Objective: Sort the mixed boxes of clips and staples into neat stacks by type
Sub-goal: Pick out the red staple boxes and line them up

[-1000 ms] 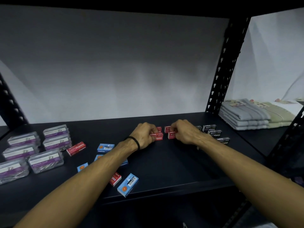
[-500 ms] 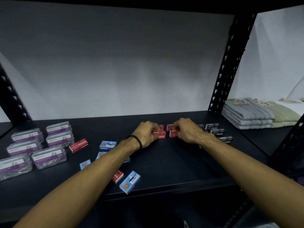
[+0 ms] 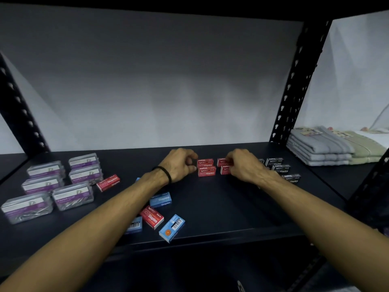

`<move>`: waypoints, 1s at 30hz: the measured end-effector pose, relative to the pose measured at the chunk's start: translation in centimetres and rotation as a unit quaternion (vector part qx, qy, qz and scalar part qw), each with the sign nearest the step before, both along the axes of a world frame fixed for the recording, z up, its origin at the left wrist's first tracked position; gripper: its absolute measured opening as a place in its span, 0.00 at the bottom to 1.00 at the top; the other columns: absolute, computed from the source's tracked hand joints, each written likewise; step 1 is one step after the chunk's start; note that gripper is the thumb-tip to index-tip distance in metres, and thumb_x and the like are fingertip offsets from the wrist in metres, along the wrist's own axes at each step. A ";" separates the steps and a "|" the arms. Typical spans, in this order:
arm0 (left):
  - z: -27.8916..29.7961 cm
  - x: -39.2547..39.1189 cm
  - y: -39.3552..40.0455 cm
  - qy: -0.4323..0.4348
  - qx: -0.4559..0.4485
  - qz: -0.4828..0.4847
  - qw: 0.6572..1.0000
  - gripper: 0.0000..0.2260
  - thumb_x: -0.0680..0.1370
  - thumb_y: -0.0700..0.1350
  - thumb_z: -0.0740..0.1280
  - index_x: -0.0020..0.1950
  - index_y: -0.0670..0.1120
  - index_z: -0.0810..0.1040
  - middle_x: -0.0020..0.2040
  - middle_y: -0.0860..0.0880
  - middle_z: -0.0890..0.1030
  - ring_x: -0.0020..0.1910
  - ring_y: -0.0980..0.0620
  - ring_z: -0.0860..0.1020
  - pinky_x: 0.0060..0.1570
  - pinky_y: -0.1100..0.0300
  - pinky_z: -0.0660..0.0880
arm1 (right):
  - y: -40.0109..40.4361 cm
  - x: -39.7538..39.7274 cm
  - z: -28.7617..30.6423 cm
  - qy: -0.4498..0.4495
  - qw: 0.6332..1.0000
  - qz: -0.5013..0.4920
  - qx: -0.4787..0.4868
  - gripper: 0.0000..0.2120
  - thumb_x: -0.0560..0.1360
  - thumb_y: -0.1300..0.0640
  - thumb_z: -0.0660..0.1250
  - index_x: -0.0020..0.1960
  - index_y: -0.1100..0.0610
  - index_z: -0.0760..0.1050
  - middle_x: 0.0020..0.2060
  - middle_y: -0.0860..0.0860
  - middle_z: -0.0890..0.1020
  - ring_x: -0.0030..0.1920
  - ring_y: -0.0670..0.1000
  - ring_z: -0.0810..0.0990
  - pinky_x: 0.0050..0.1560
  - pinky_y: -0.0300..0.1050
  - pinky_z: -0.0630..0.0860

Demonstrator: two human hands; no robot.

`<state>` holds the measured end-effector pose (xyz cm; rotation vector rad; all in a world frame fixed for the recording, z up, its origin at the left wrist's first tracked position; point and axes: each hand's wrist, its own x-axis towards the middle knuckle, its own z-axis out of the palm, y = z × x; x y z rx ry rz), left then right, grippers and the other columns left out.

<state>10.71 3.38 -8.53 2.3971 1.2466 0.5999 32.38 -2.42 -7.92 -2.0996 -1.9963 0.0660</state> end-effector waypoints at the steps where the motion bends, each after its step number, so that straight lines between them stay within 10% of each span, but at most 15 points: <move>1: 0.3 -0.6 -0.1 -0.001 0.004 0.004 1.000 0.17 0.74 0.44 0.72 0.62 0.47 0.78 0.48 0.52 0.79 0.44 0.55 0.77 0.47 0.64 0.73 | -0.1 -0.2 0.2 -0.001 1.000 0.001 0.004 0.10 0.74 0.60 0.69 0.54 0.58 0.81 0.51 0.53 0.83 0.50 0.54 0.82 0.54 0.52 0.80; 20: 2.6 -14.1 -3.2 0.010 0.033 0.107 0.994 0.13 0.74 0.45 0.73 0.58 0.47 0.80 0.43 0.53 0.81 0.43 0.56 0.79 0.43 0.65 0.74 | -2.8 -12.3 1.7 0.046 0.987 0.147 0.048 0.10 0.77 0.54 0.67 0.56 0.56 0.81 0.52 0.52 0.81 0.51 0.52 0.81 0.52 0.46 0.77; 30: 1.5 -17.7 -3.1 0.162 0.084 0.135 0.974 0.17 0.75 0.50 0.70 0.63 0.49 0.77 0.56 0.50 0.81 0.54 0.51 0.78 0.52 0.58 0.76 | -4.6 -16.6 -0.5 0.065 0.970 0.234 -0.004 0.14 0.77 0.47 0.68 0.57 0.54 0.80 0.53 0.48 0.79 0.51 0.48 0.79 0.51 0.46 0.79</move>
